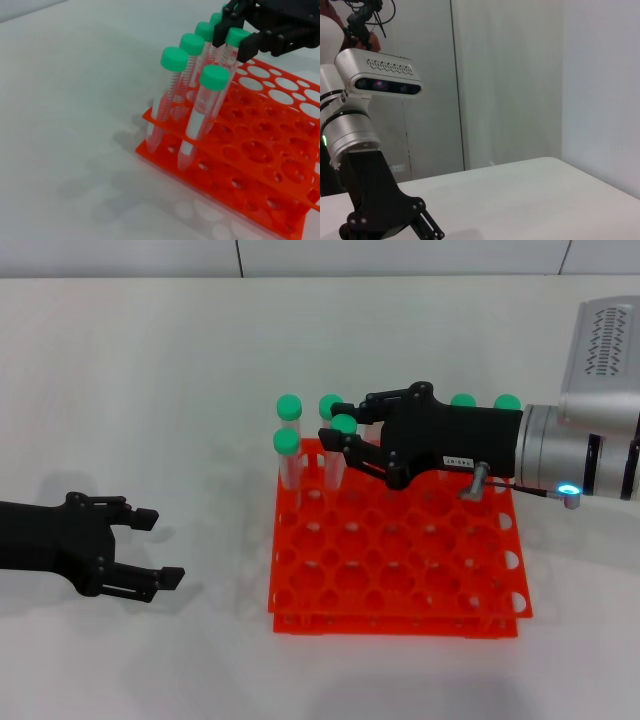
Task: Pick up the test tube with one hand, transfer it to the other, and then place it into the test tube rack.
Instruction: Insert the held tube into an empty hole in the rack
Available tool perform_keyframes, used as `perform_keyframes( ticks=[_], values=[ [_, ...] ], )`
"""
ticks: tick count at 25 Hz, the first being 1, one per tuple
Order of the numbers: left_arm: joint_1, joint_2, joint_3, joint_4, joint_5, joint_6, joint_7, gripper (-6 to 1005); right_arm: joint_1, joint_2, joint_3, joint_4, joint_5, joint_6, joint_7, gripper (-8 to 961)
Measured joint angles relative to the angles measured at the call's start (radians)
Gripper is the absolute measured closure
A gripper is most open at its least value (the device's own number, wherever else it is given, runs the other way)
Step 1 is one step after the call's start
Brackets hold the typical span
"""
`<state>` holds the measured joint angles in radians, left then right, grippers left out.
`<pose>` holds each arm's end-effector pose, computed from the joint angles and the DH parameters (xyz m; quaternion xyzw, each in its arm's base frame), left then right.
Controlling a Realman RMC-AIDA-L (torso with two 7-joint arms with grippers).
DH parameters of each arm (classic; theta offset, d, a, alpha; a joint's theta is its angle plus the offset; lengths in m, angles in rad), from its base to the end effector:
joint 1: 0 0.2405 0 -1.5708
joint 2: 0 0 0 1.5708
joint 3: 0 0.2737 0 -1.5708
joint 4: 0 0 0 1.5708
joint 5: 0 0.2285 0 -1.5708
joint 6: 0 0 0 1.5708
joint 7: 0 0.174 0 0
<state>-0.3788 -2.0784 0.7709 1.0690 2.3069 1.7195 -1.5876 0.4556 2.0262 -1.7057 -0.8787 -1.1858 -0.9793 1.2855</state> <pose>-0.3178 0.3165 0.0097 -0.9659 -0.2349 -0.0449 0.0993 0.1706 0.3783 -0.1065 -0.9474 0.0900 0.2628 0.1587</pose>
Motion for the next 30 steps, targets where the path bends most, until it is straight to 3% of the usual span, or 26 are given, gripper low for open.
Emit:
perform_keyframes(
  ticks=[30],
  values=[
    [0.0,0.0,-0.004,0.0,-0.005,-0.003,0.01,113,0.013,0.0,-0.001,0.0,0.0,-0.003,0.004,629]
  ],
)
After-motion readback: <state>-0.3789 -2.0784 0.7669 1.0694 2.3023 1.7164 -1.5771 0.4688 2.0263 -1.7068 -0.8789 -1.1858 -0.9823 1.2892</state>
